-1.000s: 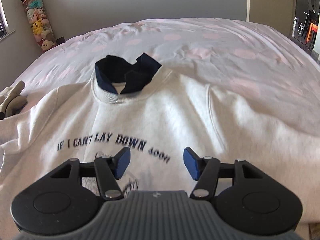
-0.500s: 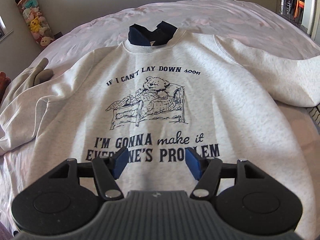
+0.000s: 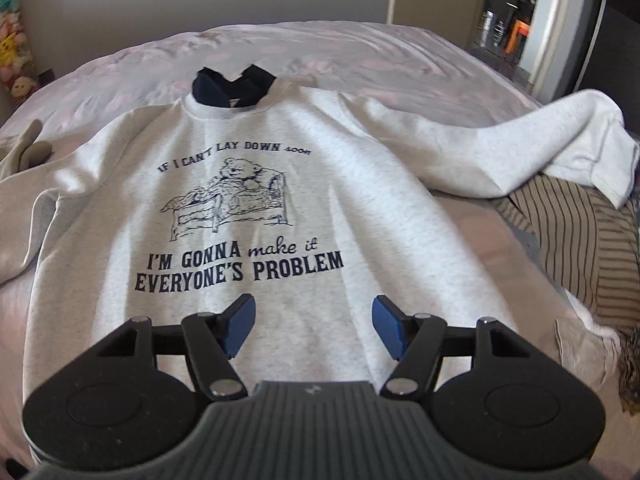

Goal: Fold clothes

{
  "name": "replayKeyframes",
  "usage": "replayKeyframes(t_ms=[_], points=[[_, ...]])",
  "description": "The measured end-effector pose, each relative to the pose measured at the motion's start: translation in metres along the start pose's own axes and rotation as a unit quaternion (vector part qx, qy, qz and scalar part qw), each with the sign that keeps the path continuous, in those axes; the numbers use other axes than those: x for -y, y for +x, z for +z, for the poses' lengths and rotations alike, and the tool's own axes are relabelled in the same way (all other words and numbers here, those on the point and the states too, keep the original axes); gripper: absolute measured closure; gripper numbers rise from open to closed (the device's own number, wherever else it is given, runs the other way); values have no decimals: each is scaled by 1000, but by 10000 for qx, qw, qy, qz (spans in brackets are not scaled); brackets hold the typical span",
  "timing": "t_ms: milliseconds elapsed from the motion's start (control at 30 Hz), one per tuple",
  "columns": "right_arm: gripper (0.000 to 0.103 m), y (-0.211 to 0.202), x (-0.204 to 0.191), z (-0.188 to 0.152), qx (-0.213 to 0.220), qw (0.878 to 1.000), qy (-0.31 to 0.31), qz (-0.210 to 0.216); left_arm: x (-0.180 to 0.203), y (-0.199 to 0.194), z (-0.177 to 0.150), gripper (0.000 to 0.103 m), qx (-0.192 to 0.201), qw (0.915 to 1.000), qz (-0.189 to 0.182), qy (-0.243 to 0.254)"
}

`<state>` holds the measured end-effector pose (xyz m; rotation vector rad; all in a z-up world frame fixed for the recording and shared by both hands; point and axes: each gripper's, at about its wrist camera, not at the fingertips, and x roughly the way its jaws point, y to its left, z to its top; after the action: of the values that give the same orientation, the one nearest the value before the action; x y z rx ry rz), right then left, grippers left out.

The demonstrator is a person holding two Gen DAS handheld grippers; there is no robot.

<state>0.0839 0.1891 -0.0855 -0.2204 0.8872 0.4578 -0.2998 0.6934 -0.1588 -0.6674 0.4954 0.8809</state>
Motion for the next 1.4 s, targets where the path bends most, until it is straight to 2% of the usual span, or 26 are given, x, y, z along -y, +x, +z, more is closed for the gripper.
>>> replayKeyframes(t_ms=[100, 300, 433, 567, 700, 800, 867, 900, 1033, 1100, 1200, 1300, 1400], points=[[35, 6, 0, -5, -73, 9997, 224, 6, 8, -23, 19, 89, 207, 9995, -186, 155], [35, 26, -15, -6, -256, 9996, -10, 152, 32, -89, 79, 90, 754, 9945, -677, 268], [35, 25, -22, 3, -153, 9988, -131, 449, 56, -102, 127, 90, 769, 9946, -362, 597], [35, 14, -11, 7, 70, 9983, -106, 576, 52, -64, 151, 90, 293, 9967, 241, 710], [35, 1, 28, 6, 146, 9984, 267, 471, 43, -17, 144, 90, -264, 9943, 798, 653], [35, -11, 69, 12, 275, 9981, 524, 198, 40, 0, 133, 79, -474, 9901, 1229, 492], [35, -18, 97, 19, 384, 9970, 678, 14, 46, 0, 126, 69, -481, 9844, 1617, 495], [35, -22, 112, 22, 447, 9963, 730, -77, 51, -2, 123, 67, -451, 9814, 1775, 572], [35, -32, 169, 40, 812, 9923, 708, -620, 89, -25, 114, 58, -63, 9726, 2051, 1089], [35, -33, 195, 50, 994, 9886, 718, -868, 107, -40, 111, 57, 139, 9721, 2028, 1169], [35, -31, 230, 63, 1246, 9817, 768, -1220, 135, -58, 102, 53, 200, 9792, 1724, 1047], [35, -26, 258, 70, 1356, 9761, 1081, -1306, 168, -66, 80, 53, 55, 9862, 1343, 972], [36, -19, 277, 70, 1403, 9730, 1414, -1166, 203, -59, 47, 53, -176, 9885, 968, 1146]])
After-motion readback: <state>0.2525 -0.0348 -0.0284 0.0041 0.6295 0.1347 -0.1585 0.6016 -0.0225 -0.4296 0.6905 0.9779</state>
